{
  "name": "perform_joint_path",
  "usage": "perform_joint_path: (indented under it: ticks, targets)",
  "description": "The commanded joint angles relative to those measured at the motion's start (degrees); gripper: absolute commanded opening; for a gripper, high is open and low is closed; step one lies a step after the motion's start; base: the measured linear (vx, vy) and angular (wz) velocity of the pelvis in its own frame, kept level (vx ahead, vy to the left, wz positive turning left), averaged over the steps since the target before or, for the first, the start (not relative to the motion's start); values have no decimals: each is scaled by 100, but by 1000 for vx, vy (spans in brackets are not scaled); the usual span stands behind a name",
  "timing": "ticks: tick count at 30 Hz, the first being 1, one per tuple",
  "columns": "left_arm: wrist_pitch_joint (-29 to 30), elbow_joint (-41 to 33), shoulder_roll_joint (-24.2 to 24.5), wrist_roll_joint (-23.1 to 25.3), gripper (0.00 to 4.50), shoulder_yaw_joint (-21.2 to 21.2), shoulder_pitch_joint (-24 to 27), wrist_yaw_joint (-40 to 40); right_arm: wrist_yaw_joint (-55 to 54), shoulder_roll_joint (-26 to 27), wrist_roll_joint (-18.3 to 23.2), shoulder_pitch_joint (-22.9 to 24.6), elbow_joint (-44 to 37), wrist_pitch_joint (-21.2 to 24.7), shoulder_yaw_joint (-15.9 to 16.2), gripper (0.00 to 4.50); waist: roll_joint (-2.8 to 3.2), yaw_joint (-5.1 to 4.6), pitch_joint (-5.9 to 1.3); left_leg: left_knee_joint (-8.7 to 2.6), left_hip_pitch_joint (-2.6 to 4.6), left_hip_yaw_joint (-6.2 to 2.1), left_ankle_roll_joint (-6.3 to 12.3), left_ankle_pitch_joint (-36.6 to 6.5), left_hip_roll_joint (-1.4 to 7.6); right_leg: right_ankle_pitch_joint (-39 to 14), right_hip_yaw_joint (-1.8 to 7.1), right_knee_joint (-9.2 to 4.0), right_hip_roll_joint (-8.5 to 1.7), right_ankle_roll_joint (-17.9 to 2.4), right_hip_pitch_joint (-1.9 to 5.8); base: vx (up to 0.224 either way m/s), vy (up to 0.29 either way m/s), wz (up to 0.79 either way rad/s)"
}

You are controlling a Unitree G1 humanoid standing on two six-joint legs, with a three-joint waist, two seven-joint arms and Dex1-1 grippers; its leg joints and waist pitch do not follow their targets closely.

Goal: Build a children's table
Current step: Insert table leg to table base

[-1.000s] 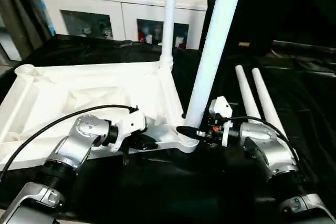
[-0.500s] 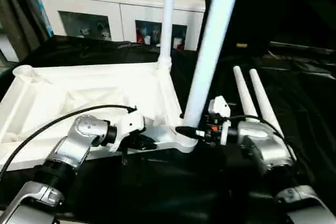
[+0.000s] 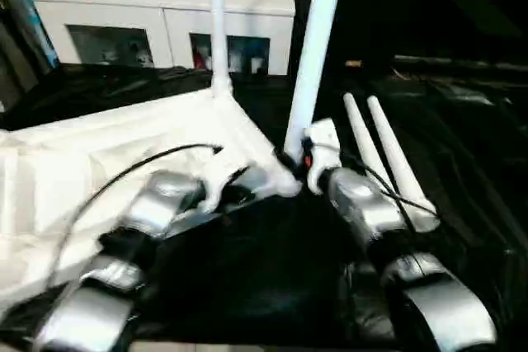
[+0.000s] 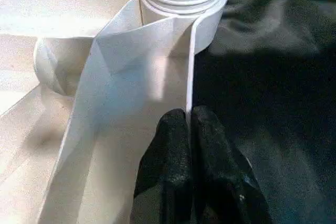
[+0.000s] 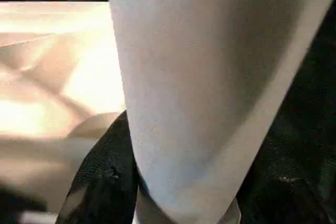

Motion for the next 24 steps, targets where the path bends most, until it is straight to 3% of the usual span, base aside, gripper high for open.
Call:
perform_joint_path:
  ticks: [1, 2, 3, 4, 5, 6, 7, 8, 9, 10, 11, 13, 15, 20, 24]
  targets:
    - [98, 245, -209, 84, 0, 135, -172, 728, -379, 294, 52, 319, 825, 687, -19, 192, 189, -14, -133, -981, -101, -262, -531, -5044, 645, -2714, 71, -50, -291, -410, 186, -87, 17, 0]
    - [99, 270, -251, 94, 0, 134, -182, 791, -422, 335, 67, 291, 848, 706, -47, 192, 280, 376, -178, -1377, -562, 92, -618, -5420, 703, -1318, 68, 902, -102, -542, 448, -87, 17, 0]
    - [106, 293, -287, 105, 0, 130, -195, 836, -474, 375, 69, 263, 869, 731, -81, 192, 132, 392, -201, -1362, -405, 253, -460, -4983, 625, -1187, 250, 887, -65, -442, 281, -50, -49, 23]
    - [112, 303, -311, 114, 0, 124, -202, 851, -512, 406, 45, 237, 878, 751, -90, 192, -376, 257, -269, -231, 511, 131, -455, -3183, 280, -3692, 643, -307, -600, -254, -541, 79, -136, 26]
    - [121, 313, -341, 137, 0, 120, -211, 876, -545, 445, -1, 201, 902, 755, -84, 192, -252, 278, -152, 462, 199, -195, 25, -1118, 274, -5337, 1008, -845, -1317, -506, -396, 79, -136, 26]
    - [131, 353, -372, 159, 0, 119, -235, 912, -605, 481, -31, 151, 962, 749, -105, 192, -254, 287, -177, 376, -305, -404, 108, -557, 267, -4925, 1014, -545, -1283, -547, 130, 154, -63, -34]
    - [138, 377, -387, 170, 0, 120, -247, 927, -627, 514, -47, 109, 1000, 755, -119, 192, -118, 376, -346, -215, -445, -426, -290, 143, 386, -2383, 599, -61, -672, -595, 268, 101, 44, -42]
    - [140, 386, -392, 173, 0, 120, -250, 931, -634, 525, -51, 96, 1012, 757, -125, 192, -163, 276, -337, -220, -24, -318, -247, -142, 438, -649, 484, 36, -309, -747, -124, 101, 44, -42]
    - [122, 419, -394, 176, 0, 123, -262, 938, -652, 545, -55, 69, 1048, 766, -163, 192, -122, 254, -381, -228, 103, -246, -186, -670, 434, -560, 523, 28, -347, -957, -162, -3, -6, 19]
    - [113, 436, -387, 175, 0, 125, -266, 929, -664, 555, -65, 54, 1070, 772, -185, 192, -35, 171, -351, -323, -31, -217, -272, -1389, 413, -713, 563, -5, -400, -1232, -64, 0, 0, 0]
    - [94, 439, -372, 174, 0, 125, -262, 905, -658, 557, -81, 42, 1081, 777, -190, 192, -16, 176, -347, -375, -71, -197, -338, -1747, 430, -1199, 546, -84, -437, -1155, -33, 0, 0, 0]
    - [57, 442, -349, 174, 0, 127, -245, 857, -644, 555, -121, 21, 1101, 796, -218, 192, -52, 152, -312, -412, -31, -204, -409, -2215, 440, -1885, 567, -169, -469, -970, -75, 0, 0, 0]
    - [41, 420, -334, 176, 0, 122, -220, 820, -616, 547, -161, 5, 1113, 814, -222, 192, -66, 132, -334, -439, -17, -211, -427, -2259, 447, -2040, 581, -211, -486, -846, -72, 0, 0, 0]
    - [32, 329, -282, 168, 0, 121, -154, 702, -524, 534, -197, -95, 1138, 895, -246, 192, -84, 132, -344, -458, -67, -176, -349, -1822, 449, -1802, 597, -221, -499, -806, -42, 0, 0, 0]
    - [-5, 297, -250, 154, 0, 122, -123, 646, -371, 533, -228, -185, 1169, 865, -245, 192, -97, 124, -337, -469, -73, -174, -350, -1819, 449, -1939, 594, -238, -503, -768, -46, 0, 0, 0]
